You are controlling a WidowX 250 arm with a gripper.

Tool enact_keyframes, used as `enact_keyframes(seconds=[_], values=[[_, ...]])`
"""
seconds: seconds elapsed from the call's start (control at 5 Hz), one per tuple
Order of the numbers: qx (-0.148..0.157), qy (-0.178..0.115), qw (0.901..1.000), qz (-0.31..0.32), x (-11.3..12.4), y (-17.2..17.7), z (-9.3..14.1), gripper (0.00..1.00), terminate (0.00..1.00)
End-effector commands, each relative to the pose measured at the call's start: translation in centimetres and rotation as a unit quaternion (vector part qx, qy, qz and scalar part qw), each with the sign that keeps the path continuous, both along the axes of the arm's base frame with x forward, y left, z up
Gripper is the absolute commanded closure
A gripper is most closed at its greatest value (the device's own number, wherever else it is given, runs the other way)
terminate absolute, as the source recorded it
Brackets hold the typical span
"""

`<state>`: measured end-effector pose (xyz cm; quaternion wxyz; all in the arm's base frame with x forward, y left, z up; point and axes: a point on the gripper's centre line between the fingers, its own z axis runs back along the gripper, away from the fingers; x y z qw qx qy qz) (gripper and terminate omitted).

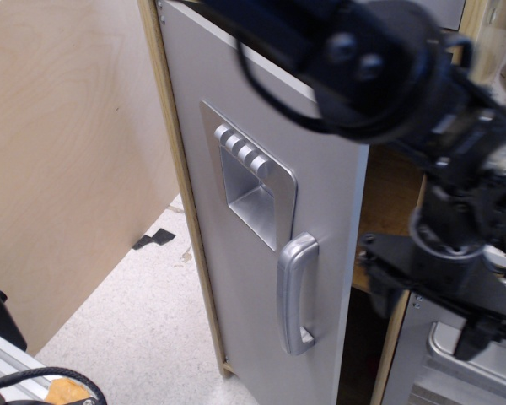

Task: Open fridge

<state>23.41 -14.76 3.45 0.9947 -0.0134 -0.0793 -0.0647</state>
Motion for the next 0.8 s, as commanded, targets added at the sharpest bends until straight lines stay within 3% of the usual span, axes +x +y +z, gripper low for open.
enact_keyframes(seconds=[0.0, 0.2, 0.6], values=[[0.021, -0.031, 0.9958, -0.084, 4.5, 0.4, 3.1, 0.0, 0.0], [0.025, -0.016, 0.9967, -0.075, 5.0, 2.6, 2.9, 0.0, 0.0], [0.012, 0.025, 0.9996, -0.009, 2.3, 4.5, 2.6, 0.0, 0.0]])
